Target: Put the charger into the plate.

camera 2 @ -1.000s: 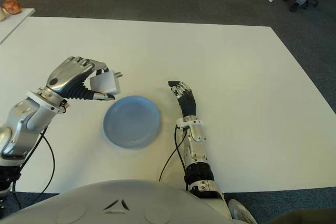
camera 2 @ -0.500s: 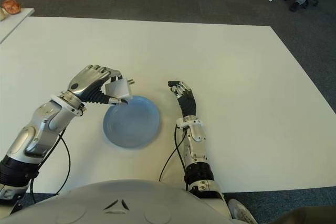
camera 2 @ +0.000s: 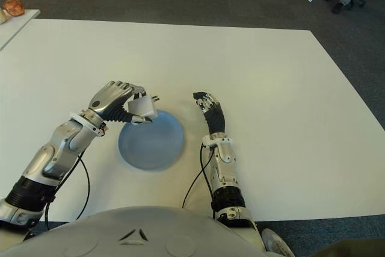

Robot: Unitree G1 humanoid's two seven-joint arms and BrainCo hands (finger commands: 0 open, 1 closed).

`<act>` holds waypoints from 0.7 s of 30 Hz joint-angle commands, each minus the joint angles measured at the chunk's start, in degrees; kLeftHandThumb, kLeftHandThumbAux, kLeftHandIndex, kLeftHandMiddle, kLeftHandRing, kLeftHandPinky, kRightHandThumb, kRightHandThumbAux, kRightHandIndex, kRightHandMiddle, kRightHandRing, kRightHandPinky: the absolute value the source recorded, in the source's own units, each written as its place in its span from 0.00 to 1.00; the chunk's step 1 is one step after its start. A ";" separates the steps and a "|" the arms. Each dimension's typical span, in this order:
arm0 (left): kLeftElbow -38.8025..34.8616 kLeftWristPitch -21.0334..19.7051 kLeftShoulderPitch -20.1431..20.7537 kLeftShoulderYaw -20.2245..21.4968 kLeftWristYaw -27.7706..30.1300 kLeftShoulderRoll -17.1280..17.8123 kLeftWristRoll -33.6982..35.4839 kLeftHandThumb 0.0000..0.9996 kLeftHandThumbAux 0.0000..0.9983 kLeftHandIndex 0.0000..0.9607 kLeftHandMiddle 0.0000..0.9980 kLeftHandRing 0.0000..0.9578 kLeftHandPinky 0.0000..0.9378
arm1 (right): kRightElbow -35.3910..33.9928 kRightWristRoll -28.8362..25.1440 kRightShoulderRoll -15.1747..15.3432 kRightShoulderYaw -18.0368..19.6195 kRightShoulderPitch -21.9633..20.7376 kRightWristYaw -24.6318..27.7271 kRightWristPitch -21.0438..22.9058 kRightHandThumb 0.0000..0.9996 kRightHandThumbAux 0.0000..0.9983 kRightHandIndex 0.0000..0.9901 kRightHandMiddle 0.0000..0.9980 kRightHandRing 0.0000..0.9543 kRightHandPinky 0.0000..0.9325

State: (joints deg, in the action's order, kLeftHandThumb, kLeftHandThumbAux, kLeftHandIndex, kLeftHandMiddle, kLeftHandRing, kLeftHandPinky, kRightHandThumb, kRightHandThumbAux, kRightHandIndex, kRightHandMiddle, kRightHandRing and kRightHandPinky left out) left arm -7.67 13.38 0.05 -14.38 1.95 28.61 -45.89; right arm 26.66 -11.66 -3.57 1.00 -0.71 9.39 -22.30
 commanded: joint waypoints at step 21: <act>-6.66 0.50 -2.26 -1.42 13.45 6.20 1.56 0.22 0.29 0.01 0.01 0.01 0.01 | 6.61 -5.93 -6.46 1.34 3.33 2.62 -6.58 0.12 0.50 0.02 0.02 0.02 0.04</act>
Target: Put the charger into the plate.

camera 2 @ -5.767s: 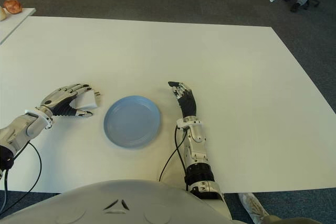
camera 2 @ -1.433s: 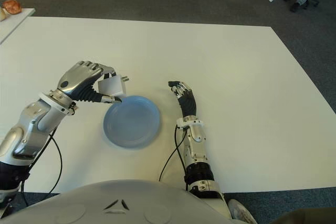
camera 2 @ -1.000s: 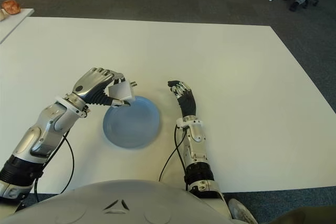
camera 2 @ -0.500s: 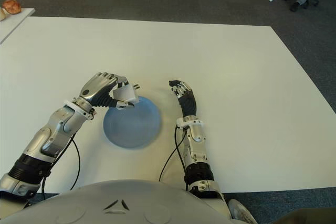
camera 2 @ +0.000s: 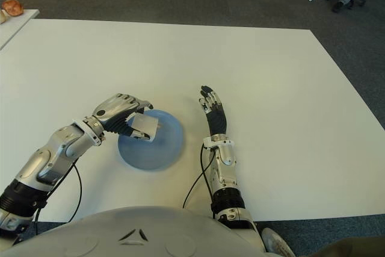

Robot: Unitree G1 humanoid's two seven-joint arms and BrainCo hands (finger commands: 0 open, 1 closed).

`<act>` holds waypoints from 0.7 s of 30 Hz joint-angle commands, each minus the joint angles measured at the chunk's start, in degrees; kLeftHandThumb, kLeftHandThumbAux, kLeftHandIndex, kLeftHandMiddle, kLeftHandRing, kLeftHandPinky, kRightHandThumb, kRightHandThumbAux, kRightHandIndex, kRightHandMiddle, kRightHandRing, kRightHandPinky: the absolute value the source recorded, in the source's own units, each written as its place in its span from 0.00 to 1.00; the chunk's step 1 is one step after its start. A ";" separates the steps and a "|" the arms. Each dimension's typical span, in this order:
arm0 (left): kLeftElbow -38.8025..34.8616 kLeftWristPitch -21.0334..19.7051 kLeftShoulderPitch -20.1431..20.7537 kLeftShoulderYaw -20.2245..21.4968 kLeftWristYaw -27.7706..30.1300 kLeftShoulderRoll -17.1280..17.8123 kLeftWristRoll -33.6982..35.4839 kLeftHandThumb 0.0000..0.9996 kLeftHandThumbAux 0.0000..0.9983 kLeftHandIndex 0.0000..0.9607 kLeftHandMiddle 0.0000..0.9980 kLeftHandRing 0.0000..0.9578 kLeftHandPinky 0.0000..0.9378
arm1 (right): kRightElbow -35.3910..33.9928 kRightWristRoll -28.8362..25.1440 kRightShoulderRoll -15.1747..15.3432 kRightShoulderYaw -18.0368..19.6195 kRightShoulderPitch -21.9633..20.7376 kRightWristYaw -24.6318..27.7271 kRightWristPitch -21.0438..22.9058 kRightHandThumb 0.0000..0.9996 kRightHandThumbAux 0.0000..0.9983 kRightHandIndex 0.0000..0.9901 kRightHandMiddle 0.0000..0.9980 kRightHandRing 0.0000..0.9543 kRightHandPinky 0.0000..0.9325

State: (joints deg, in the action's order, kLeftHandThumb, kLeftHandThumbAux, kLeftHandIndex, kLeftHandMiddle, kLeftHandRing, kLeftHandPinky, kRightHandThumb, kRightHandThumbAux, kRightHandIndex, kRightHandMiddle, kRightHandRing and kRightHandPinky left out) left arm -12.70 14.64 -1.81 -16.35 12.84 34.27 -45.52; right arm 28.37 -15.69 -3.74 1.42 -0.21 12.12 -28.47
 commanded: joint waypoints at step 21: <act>-1.98 3.37 -0.74 2.75 -3.30 0.83 -0.23 0.16 0.30 0.00 0.00 0.00 0.00 | 6.45 -1.93 -5.90 0.32 2.23 0.29 -0.36 0.16 0.50 0.00 0.00 0.00 0.03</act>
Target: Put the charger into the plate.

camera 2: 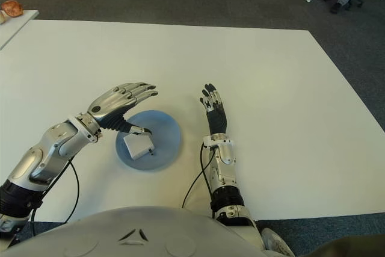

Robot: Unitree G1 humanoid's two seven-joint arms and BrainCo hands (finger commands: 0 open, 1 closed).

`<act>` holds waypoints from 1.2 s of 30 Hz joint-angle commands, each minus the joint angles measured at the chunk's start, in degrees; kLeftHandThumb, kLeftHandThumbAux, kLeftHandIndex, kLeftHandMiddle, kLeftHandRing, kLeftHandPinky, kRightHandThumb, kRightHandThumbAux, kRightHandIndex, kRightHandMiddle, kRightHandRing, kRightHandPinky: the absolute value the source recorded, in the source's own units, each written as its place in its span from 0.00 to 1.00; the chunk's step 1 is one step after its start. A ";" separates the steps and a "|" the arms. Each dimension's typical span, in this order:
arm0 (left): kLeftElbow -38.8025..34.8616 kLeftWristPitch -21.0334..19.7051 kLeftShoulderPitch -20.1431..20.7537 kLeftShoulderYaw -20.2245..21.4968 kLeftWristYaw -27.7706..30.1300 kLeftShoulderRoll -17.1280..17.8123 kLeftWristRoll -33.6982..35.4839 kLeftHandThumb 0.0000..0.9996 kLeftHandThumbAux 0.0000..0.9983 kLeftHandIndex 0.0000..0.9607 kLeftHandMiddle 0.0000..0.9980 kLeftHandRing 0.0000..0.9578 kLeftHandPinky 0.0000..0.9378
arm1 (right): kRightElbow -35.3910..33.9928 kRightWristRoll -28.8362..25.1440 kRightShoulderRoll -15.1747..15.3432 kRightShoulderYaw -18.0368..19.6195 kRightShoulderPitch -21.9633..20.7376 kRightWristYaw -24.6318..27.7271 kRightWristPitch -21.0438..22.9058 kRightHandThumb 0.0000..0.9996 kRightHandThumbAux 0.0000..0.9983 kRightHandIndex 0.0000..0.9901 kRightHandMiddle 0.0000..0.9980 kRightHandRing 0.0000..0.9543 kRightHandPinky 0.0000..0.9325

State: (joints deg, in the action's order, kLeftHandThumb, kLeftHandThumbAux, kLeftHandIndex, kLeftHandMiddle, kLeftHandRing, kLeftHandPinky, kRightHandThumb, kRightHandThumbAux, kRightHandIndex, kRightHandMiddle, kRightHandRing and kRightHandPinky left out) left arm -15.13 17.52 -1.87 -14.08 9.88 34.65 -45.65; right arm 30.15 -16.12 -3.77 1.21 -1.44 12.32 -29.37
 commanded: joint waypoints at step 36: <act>5.79 -10.14 0.11 29.52 1.84 -11.43 45.84 0.24 0.73 0.14 0.16 0.14 0.15 | 7.48 -1.56 -5.64 1.34 2.29 2.68 -1.26 0.07 0.45 0.02 0.03 0.02 0.07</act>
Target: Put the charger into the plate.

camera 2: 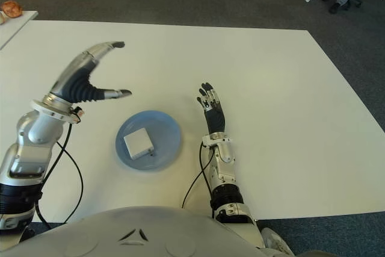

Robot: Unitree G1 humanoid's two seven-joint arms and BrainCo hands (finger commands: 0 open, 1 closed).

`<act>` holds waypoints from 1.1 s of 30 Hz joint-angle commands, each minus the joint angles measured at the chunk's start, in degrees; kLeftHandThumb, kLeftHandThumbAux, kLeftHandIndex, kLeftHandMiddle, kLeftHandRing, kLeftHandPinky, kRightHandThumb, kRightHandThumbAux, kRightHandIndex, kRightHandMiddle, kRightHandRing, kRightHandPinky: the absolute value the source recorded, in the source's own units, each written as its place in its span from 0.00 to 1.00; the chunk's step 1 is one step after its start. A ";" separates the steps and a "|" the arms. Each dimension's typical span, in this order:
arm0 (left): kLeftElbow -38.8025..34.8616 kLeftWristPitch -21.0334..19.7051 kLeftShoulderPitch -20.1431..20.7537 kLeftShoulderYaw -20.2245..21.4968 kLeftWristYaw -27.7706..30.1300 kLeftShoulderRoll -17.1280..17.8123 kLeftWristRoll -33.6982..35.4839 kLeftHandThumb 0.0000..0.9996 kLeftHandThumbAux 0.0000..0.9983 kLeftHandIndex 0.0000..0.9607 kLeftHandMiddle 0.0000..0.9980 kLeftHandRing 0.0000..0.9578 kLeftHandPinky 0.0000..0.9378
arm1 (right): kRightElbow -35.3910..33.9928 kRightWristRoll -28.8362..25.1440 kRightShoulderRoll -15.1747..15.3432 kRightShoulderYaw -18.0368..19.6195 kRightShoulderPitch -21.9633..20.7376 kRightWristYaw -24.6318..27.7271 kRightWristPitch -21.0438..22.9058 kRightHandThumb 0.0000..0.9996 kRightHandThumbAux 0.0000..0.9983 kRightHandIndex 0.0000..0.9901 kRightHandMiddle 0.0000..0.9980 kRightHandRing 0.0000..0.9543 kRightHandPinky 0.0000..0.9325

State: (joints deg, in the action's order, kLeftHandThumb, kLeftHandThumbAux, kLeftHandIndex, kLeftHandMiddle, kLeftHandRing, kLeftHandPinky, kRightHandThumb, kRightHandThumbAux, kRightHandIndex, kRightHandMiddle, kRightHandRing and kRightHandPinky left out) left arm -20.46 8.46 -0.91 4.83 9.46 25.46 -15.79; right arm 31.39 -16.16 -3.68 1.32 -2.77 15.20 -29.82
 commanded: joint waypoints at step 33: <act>36.92 10.48 -10.75 10.01 1.97 -18.66 27.19 0.00 0.56 0.00 0.00 0.00 0.00 | 7.55 -1.30 -3.80 3.08 2.85 1.37 -1.30 0.07 0.48 0.04 0.05 0.04 0.09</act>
State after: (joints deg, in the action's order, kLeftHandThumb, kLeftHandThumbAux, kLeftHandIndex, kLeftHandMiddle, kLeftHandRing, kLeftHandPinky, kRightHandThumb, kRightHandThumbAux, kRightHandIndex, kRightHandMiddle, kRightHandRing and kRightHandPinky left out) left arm 14.18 19.51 -10.53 15.05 10.19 7.70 9.94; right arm 34.51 -16.87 -3.78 3.48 -4.69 16.39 -30.56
